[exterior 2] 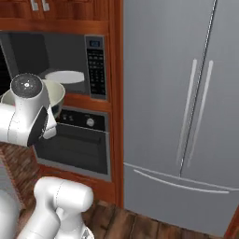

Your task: The microwave is finished heating the steak and avocado. Take the bowl containing the food and place it on the dining counter.

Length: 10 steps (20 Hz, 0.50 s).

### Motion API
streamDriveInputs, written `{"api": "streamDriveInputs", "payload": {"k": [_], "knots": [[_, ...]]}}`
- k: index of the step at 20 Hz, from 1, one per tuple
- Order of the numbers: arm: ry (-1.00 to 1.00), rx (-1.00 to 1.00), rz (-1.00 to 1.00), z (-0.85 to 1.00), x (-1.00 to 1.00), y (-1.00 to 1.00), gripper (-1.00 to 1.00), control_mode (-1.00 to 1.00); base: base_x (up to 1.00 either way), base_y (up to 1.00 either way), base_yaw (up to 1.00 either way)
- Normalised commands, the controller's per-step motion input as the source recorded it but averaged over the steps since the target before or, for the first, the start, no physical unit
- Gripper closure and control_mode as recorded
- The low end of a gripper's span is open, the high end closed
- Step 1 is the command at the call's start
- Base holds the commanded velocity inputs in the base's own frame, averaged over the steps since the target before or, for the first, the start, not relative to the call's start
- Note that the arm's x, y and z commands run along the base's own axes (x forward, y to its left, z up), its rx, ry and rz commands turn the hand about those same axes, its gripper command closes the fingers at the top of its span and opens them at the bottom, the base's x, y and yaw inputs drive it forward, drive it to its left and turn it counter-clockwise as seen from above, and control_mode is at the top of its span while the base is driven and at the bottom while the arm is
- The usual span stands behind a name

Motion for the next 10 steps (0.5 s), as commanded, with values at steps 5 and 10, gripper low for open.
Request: {"api": "streamDriveInputs", "payload": {"k": [5,10], "knots": [[0.00,0.00,0.00,0.00,0.00,0.00,1.00,1.00,-0.12,-0.80,0.58],[0.00,0.00,0.00,0.00,0.00,0.00,1.00,1.00,-0.28,-0.43,0.83]]}}
